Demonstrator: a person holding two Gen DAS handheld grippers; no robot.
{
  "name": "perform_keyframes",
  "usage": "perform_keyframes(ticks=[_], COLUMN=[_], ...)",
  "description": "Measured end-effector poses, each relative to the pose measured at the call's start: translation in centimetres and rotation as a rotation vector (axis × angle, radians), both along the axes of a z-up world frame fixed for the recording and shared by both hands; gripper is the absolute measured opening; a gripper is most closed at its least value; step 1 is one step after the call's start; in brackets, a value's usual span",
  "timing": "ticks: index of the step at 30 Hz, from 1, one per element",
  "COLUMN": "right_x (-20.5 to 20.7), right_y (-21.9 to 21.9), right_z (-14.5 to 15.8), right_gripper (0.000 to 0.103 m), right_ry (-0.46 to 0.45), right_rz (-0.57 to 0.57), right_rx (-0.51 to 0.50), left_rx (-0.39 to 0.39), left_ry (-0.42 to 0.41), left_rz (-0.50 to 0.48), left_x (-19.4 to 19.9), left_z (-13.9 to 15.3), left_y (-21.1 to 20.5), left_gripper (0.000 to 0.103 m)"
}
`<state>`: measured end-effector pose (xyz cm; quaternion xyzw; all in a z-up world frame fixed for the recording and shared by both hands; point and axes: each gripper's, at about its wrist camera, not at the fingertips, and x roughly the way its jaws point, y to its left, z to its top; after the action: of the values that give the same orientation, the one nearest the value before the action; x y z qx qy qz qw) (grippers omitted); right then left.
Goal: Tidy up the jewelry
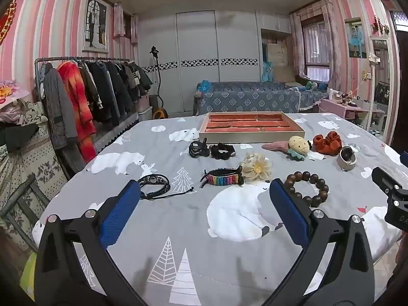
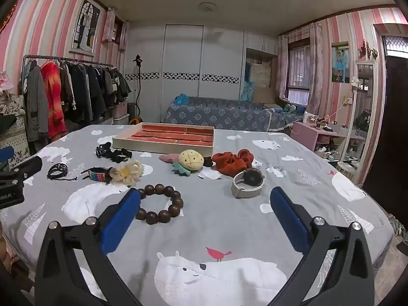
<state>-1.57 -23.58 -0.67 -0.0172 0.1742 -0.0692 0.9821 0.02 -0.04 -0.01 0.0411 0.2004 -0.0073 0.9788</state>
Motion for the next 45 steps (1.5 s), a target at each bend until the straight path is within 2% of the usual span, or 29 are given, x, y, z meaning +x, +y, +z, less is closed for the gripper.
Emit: perform_keyframes(ticks=[2,19,45], right_x=[0.21,-0.12,0.36], right_y=[0.25,-0.24,-0.58], right_z=[0.01,0.06,-0.03], right_gripper=[0.099,0.099,0.099], right_ry=[0.017,-0.006,0.008], right_rz=[0.002,-0.033,-0.042], right_rx=[-0.021,-0.012,-0.014], left_rx=[-0.003,-0.006,-0.001], left_ry=[0.0,-0.001,-0.001], left_rz=[0.001,0.005,0.008], left_x=[0.0,0.18,0.18], left_z=[0.0,0.42,0.25], left_y=[0.02,0.64,0.36], left_gripper=[0.098,0.098,0.098])
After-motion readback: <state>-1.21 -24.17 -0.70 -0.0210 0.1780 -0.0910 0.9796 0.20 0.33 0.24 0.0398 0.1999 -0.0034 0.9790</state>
